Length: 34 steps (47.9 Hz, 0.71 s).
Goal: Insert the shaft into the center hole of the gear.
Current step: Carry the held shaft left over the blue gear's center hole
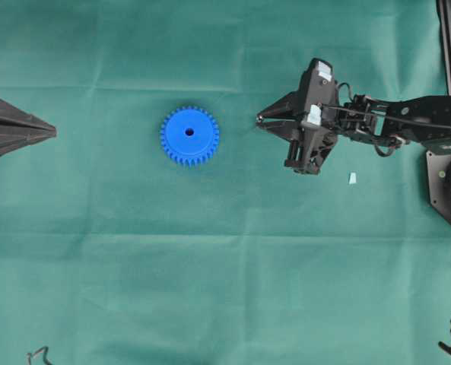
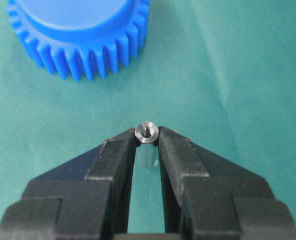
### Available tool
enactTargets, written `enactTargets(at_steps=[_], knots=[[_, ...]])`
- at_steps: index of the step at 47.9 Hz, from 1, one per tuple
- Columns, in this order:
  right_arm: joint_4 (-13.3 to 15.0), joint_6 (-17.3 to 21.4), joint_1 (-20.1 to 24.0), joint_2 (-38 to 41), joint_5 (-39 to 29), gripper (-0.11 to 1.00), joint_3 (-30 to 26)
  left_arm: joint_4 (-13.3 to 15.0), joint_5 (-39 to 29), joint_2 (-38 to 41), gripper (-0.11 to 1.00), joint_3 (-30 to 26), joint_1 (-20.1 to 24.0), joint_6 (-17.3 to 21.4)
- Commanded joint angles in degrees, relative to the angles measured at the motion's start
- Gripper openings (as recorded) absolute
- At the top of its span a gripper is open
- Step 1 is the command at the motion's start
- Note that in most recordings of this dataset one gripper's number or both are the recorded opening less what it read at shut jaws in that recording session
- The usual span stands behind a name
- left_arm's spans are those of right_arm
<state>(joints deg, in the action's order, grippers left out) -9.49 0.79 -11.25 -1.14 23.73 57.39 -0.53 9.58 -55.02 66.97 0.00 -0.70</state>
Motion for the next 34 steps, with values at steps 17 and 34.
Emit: enactTargets(at_steps=[17, 34], knots=[[0.0, -0.6, -0.2, -10.8, -8.9, 0.17, -2.7, -0.1, 0.3, 0.4, 0.0, -1.3, -0.1, 0.0], [0.4, -0.7, 2.5, -3.9, -9.1, 0.17, -10.9, -0.1, 0.3, 0.4, 0.0, -1.4, -0.1, 0.0]])
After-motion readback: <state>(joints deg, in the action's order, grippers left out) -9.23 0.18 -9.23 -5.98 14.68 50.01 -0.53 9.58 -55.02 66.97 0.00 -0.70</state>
